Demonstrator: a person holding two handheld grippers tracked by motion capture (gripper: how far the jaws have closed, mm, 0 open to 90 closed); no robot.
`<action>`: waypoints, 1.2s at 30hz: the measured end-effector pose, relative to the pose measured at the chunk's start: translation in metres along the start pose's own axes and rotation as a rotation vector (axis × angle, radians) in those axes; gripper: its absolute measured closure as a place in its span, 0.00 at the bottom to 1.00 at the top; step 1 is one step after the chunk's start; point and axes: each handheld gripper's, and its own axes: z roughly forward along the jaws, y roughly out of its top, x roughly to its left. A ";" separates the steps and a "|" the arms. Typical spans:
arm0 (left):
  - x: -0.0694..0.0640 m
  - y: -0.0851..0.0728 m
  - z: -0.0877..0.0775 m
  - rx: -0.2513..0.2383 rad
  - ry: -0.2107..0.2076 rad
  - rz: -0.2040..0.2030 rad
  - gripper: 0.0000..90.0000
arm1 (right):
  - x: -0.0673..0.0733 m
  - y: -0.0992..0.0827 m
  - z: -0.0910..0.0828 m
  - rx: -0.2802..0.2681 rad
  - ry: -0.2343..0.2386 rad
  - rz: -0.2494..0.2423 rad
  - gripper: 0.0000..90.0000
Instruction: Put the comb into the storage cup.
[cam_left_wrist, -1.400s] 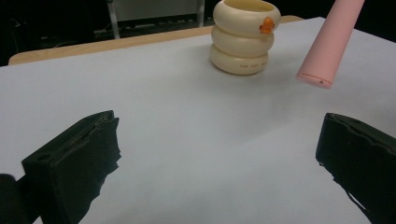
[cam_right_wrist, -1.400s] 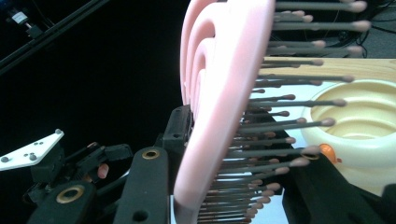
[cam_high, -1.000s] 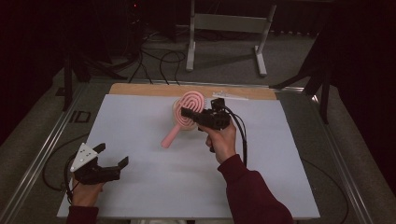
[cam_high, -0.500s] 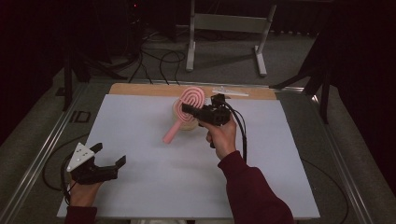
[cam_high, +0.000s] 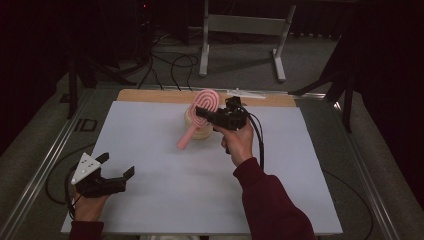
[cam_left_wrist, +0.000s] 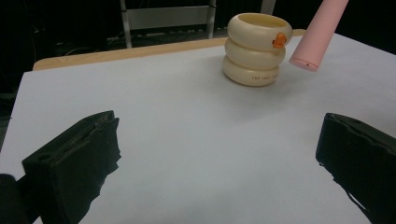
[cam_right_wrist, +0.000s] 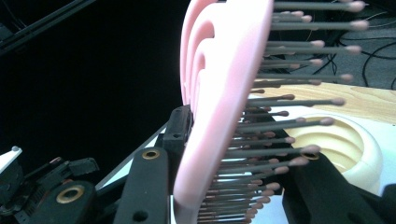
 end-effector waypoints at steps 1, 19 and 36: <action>0.000 0.000 0.000 0.000 0.000 0.000 0.00 | 0.000 0.000 0.000 0.001 -0.003 0.000 0.71; -0.002 0.001 0.000 0.001 -0.009 0.006 0.00 | -0.004 0.010 0.003 0.017 -0.034 -0.013 0.71; -0.002 0.001 0.001 0.006 -0.015 0.008 0.00 | -0.009 0.032 0.000 0.008 -0.072 -0.022 0.71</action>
